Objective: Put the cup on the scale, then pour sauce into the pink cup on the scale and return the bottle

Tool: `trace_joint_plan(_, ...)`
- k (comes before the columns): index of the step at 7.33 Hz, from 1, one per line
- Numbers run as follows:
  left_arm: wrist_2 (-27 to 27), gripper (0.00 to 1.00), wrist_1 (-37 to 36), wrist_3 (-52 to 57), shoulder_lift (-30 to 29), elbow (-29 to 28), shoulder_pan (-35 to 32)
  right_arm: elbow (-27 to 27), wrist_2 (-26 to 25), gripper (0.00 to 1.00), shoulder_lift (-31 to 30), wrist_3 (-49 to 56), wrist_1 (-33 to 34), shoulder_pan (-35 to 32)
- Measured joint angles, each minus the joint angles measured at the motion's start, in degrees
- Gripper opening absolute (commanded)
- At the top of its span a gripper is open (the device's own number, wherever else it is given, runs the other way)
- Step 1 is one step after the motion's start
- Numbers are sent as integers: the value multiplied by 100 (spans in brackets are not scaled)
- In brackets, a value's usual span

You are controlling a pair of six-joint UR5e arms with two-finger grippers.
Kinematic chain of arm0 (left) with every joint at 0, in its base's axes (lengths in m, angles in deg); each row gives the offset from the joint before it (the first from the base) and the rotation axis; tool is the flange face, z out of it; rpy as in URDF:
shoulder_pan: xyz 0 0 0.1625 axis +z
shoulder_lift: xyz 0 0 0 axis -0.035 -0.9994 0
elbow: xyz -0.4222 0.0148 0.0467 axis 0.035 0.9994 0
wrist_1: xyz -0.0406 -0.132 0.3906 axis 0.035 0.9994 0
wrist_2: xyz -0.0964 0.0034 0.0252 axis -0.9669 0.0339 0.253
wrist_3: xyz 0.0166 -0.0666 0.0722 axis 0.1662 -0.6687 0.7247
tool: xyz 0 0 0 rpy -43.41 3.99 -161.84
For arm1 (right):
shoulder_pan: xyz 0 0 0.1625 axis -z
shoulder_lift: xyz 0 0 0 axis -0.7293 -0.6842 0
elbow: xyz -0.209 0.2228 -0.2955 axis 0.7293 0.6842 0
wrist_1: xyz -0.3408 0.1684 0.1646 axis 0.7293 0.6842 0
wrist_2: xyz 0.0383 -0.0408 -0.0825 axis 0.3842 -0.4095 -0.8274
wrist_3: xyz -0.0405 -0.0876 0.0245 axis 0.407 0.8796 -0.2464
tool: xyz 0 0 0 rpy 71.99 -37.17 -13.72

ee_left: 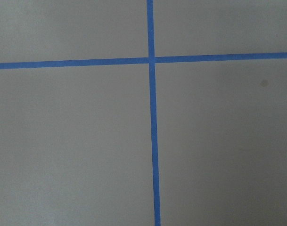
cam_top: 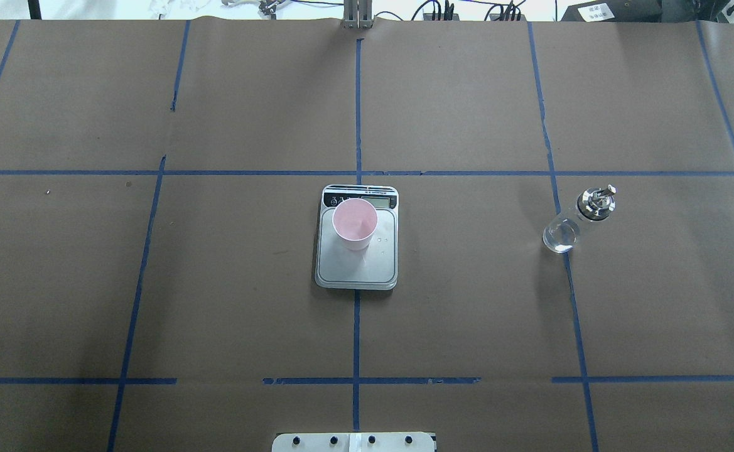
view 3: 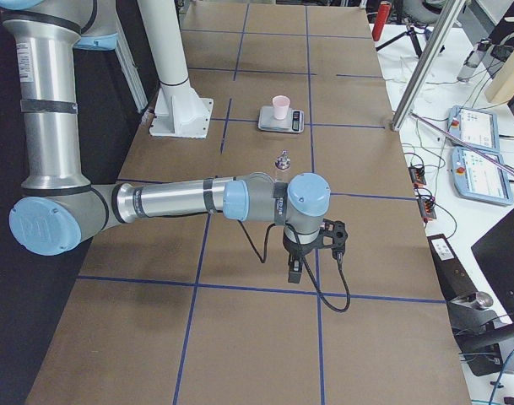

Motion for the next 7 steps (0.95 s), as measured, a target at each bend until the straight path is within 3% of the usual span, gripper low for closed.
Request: trace_joint_plan(7,8,100,9,-52,-97,13,4,-45,6,100,-20,-14,-13,0)
